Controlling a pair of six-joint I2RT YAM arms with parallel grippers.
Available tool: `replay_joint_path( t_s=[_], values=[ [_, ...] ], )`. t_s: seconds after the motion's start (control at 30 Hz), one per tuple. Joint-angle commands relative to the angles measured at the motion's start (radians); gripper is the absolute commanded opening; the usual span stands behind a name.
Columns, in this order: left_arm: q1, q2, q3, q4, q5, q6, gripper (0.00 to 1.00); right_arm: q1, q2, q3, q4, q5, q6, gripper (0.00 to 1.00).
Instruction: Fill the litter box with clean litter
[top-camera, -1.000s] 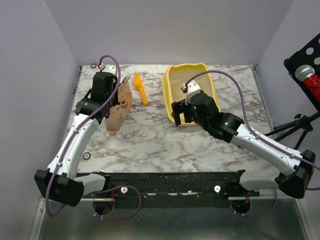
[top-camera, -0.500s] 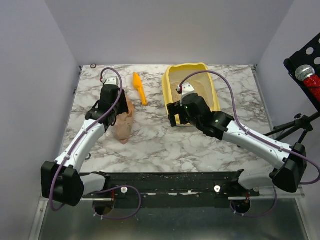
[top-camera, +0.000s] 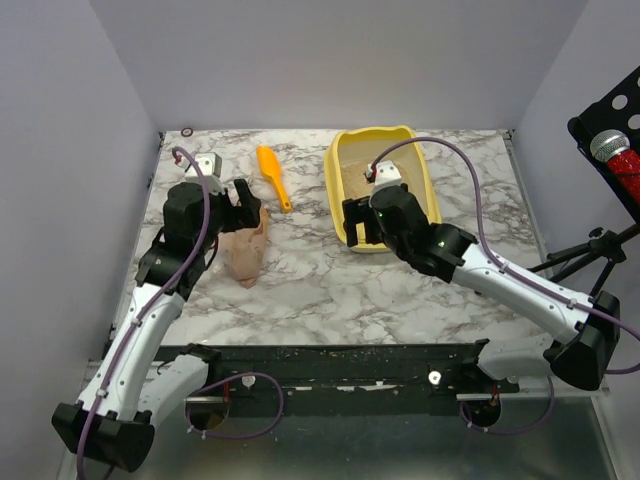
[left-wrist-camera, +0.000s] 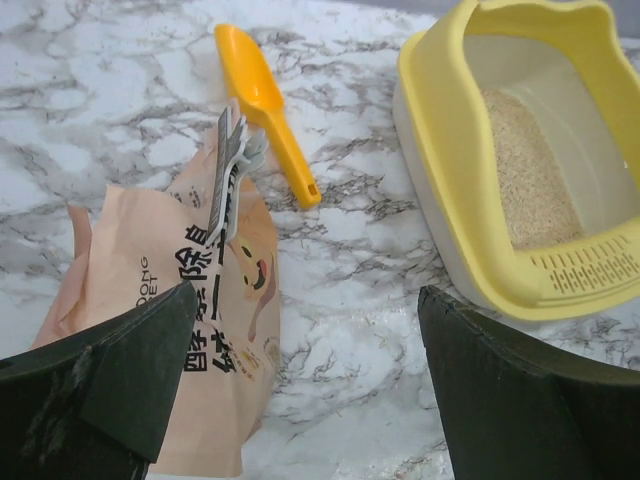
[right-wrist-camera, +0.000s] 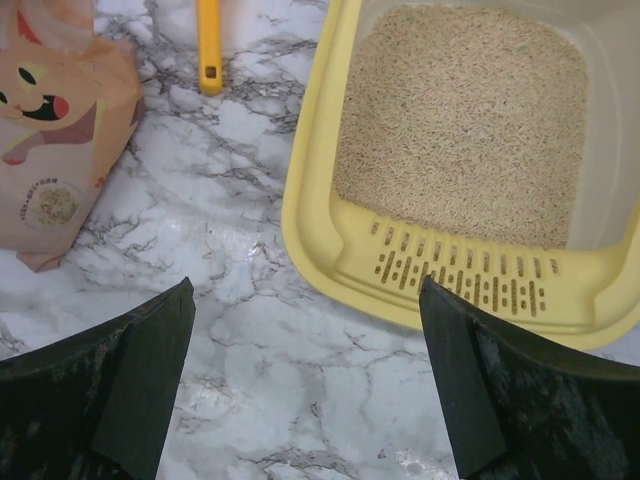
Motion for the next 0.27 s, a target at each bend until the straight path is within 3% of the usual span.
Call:
replay_joint_path(
  t_s=[0.0, 0.23],
  values=[
    [-0.004, -0.096, -0.062, 0.024, 0.050, 0.053, 0.99, 0.004, -0.040, 0.037, 0.033, 0.104, -0.023, 1.00],
    [-0.004, -0.128, -0.105, 0.047, 0.039, 0.085, 0.99, 0.004, -0.017, 0.072, 0.016, 0.148, -0.021, 1.00]
  ],
)
